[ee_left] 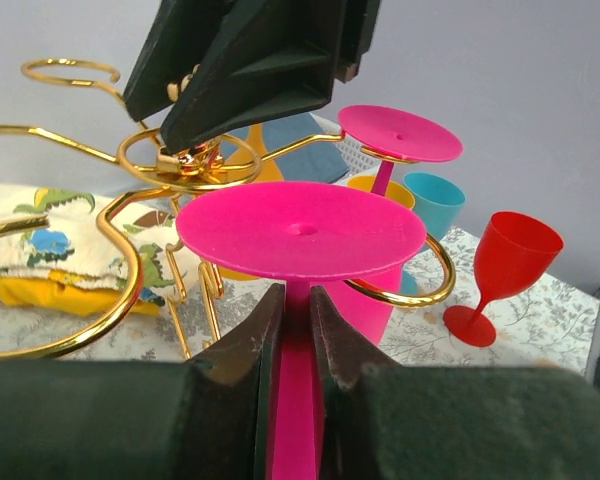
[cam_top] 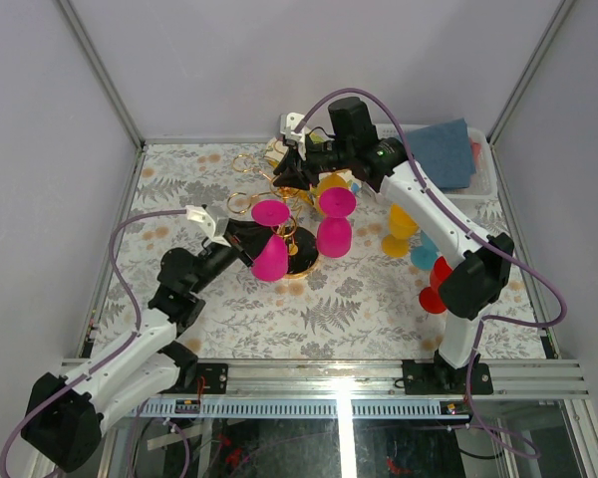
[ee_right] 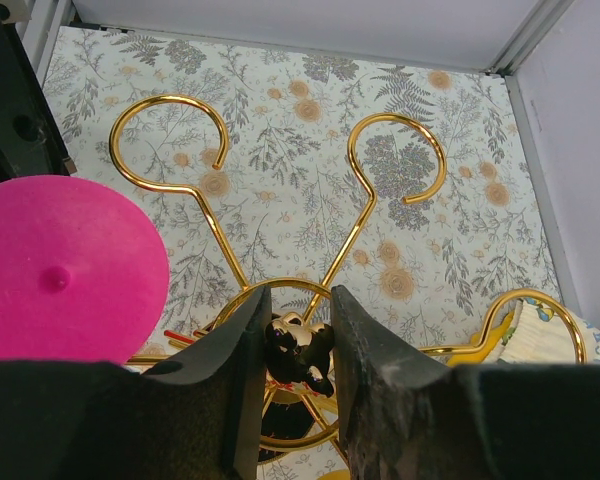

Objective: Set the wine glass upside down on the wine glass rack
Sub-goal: Turn the wine glass upside down at the wine rack.

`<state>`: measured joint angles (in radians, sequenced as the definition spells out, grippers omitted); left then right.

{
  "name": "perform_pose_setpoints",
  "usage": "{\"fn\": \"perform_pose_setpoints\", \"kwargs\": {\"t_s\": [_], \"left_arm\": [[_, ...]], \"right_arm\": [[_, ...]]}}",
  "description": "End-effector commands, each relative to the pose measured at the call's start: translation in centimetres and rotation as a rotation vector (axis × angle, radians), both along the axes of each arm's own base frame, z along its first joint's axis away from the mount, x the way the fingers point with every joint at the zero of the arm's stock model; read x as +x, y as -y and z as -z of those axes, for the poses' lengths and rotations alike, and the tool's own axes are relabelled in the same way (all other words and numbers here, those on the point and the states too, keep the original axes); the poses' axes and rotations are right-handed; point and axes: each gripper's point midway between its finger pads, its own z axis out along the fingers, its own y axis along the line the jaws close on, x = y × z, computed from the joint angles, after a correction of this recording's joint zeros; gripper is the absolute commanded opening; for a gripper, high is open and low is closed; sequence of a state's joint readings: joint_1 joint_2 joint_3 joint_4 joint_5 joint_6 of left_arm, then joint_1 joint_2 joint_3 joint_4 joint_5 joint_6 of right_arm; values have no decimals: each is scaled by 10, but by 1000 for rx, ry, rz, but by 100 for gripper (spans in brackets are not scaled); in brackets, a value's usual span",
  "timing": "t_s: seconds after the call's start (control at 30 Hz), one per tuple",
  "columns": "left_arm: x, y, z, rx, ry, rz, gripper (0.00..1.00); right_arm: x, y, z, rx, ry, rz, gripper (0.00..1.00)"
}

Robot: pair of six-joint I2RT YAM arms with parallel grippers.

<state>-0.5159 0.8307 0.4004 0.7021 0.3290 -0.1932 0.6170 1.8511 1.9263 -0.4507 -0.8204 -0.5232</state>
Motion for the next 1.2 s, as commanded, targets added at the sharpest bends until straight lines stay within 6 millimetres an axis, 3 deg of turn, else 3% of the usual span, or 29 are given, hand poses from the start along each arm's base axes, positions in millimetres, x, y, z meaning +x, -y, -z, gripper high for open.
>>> {"fn": "perform_pose_setpoints", "kwargs": {"t_s": [0.0,0.43,0.93,1.17], "left_arm": [[2,-3,-3,-77,-122,-22,0],[-11,6,-22,-201,-31,76,0],[-9,24,-25,-149,100,162,0],[-13,23,-30,-124,176,162,0]], "right_arm": [[3,7,27,-73,-64,49,0],[4,6,29,-73,-69,49,0],[4,6,30,-73,-77,50,0],[3,5,31,-73,-81,48,0]]}}
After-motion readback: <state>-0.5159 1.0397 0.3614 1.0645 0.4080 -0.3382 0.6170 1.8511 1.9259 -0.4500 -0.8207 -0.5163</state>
